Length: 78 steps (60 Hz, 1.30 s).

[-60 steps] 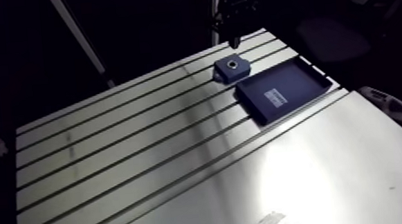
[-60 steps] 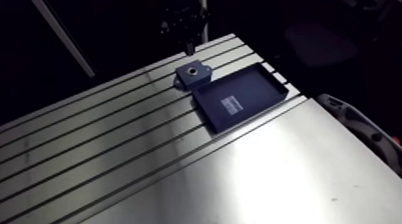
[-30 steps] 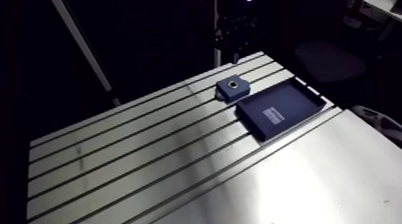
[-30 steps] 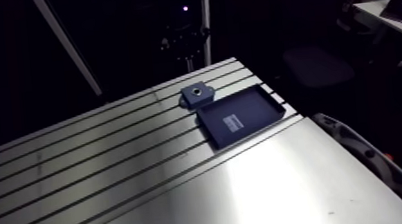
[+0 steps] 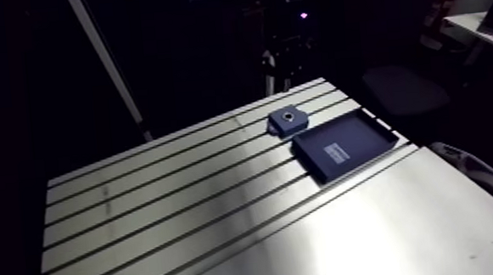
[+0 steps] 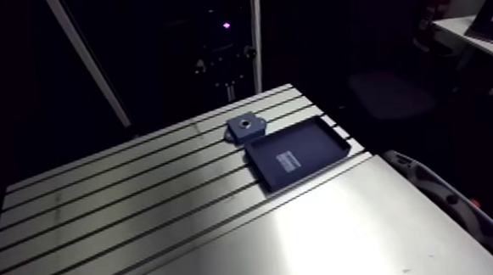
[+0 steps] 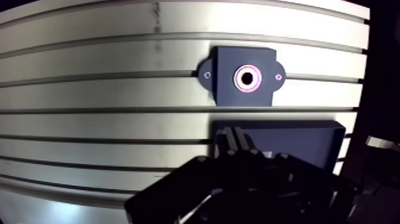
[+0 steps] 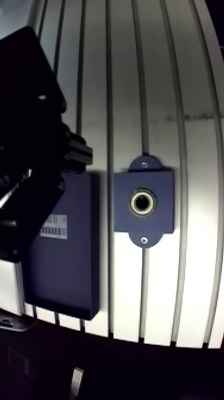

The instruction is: Pick up the bearing and press it into the housing until flush.

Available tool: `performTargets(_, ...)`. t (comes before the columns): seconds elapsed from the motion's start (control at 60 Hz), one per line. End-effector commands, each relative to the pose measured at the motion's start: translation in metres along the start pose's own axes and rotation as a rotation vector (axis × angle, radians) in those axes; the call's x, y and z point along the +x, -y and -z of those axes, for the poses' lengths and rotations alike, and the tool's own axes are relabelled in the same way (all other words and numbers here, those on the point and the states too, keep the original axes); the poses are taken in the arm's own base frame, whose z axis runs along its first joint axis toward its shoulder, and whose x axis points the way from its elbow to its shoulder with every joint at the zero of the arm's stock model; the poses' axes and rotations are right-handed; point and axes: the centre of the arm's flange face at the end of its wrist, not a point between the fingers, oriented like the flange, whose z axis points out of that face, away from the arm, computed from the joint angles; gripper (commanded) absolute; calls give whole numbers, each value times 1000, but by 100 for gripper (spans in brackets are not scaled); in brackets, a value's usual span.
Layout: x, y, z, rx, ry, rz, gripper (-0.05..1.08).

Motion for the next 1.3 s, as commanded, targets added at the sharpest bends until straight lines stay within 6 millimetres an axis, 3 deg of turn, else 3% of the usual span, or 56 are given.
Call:
performTargets(0.017, -14, 8, 46, 1, -15, -7, 107)
performTargets(0.05, -14, 8, 46, 1, -15, -7, 107)
performTargets(0.117, -23, 12, 68, 1, -19, -19, 107)
performTargets(0.15, -31, 16, 89, -1, -24, -60, 107)
performTargets(0.2, -33, 18, 97, 1, -21, -79, 106)
performTargets(0.217, -35, 21, 103, 5, -18, -95, 98)
performTargets(0.233, -35, 21, 103, 5, -18, -95, 98)
performTargets(0.25, -36, 25, 109, 13, -16, -108, 69)
performTargets(0.267, -36, 25, 109, 13, -16, -108, 69)
performTargets(0.283, -37, 31, 113, 20, -13, -103, 9)
performTargets(0.333, -38, 39, 121, 22, -18, -92, 8)
performTargets(0.35, -37, 46, 128, 23, -25, -81, 0)
performTargets(0.467, -38, 57, 141, 31, 7, -75, 0)
performTargets(0.517, -45, 66, 157, 55, 91, -67, 0)
performTargets(0.567, -48, 71, 163, 56, 101, -63, 0)
performTargets(0.617, -53, 84, 182, 49, 91, -51, 0)
performTargets(0.733, -59, 98, 199, 27, 110, -57, 0)
performTargets(0.783, -58, 113, 207, 9, 108, -54, 0)
performTargets(1.017, -56, 134, 227, -4, 70, -66, 0)
performTargets(1.3, -65, 147, 235, -20, 50, -73, 0)
